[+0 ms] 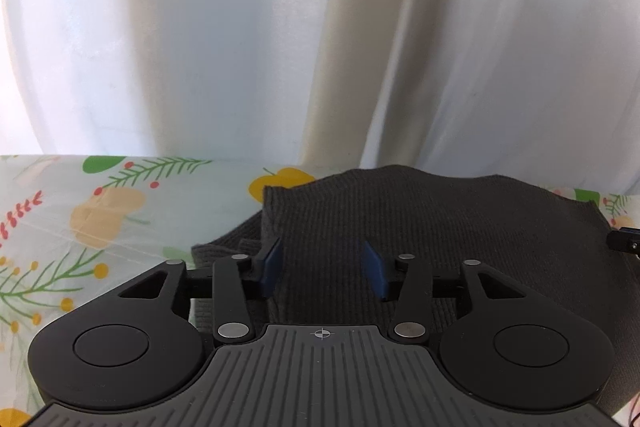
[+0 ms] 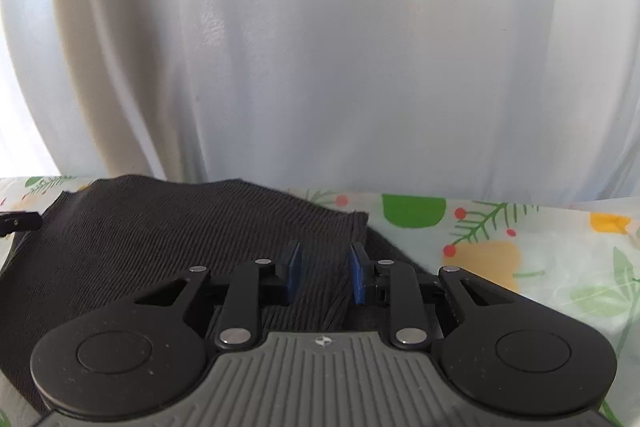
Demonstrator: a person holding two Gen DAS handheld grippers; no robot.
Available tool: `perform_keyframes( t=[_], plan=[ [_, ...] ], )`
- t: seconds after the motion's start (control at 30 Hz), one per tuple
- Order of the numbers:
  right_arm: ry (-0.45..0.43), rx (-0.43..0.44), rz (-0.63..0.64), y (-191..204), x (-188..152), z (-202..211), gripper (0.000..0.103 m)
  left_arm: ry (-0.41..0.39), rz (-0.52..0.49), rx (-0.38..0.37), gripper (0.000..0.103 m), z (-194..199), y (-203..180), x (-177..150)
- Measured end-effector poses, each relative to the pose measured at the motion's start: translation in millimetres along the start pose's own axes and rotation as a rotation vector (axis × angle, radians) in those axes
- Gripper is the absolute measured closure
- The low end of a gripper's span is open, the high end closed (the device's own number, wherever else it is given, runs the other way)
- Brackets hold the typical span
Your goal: Fold small clothes
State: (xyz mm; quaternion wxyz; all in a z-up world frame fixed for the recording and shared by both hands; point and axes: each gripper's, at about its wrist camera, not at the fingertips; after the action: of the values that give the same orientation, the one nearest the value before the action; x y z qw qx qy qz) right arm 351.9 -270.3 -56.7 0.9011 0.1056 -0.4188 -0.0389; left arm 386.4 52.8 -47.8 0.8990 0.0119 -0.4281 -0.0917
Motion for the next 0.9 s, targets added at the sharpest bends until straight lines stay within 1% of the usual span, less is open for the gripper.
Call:
perform_keyframes(
  t=[0.07,0.13,0.23,0.3,0.63,0.7,0.77,0.8,0.83,0.87,0.9],
  plan=[
    [0.025,0.026,0.000,4,-10,-2,0.078,0.019,-0.024,0.028,0.049,-8,-8,-1],
    [0.034,0.033,0.004,10,-19,-5,0.078,0.029,-0.026,0.040,0.048,-16,-12,-4],
    [0.025,0.024,0.012,21,-22,-10,0.078,0.019,-0.043,0.067,0.046,-19,-18,-10],
    [0.024,0.011,0.017,19,-24,-13,0.080,0.015,-0.058,0.078,0.046,-19,-21,-13],
    [-0.014,-0.036,0.079,17,-29,-8,0.082,-0.001,-0.058,0.070,0.046,-16,-16,-19],
    [-0.012,-0.051,0.090,18,-29,-5,0.082,0.006,-0.053,0.062,0.046,-9,-13,-20],
    [-0.001,-0.082,0.076,18,-28,2,0.082,0.013,-0.035,0.068,0.046,4,-5,-25],
    [0.004,-0.080,0.056,16,-28,9,0.081,0.029,-0.015,0.053,0.046,11,1,-29],
    [0.009,-0.056,0.012,11,-29,21,0.079,0.033,0.015,0.016,0.046,20,8,-34],
    [0.014,-0.031,-0.037,4,-31,33,0.076,0.033,0.049,-0.025,0.046,30,15,-40],
    [0.020,0.005,-0.085,-3,-35,45,0.071,0.034,0.074,-0.058,0.046,38,21,-46]
  ],
)
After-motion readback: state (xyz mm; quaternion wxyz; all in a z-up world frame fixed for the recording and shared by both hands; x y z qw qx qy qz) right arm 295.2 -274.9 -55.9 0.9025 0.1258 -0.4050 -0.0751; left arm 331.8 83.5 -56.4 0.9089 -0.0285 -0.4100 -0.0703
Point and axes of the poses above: each gripper's, at about its wrist camera, not at the fingertips, and z roughly against the way its jaws point, y to its left, x to its top, and after that the axes turned 10 degrees about -z, right-handed
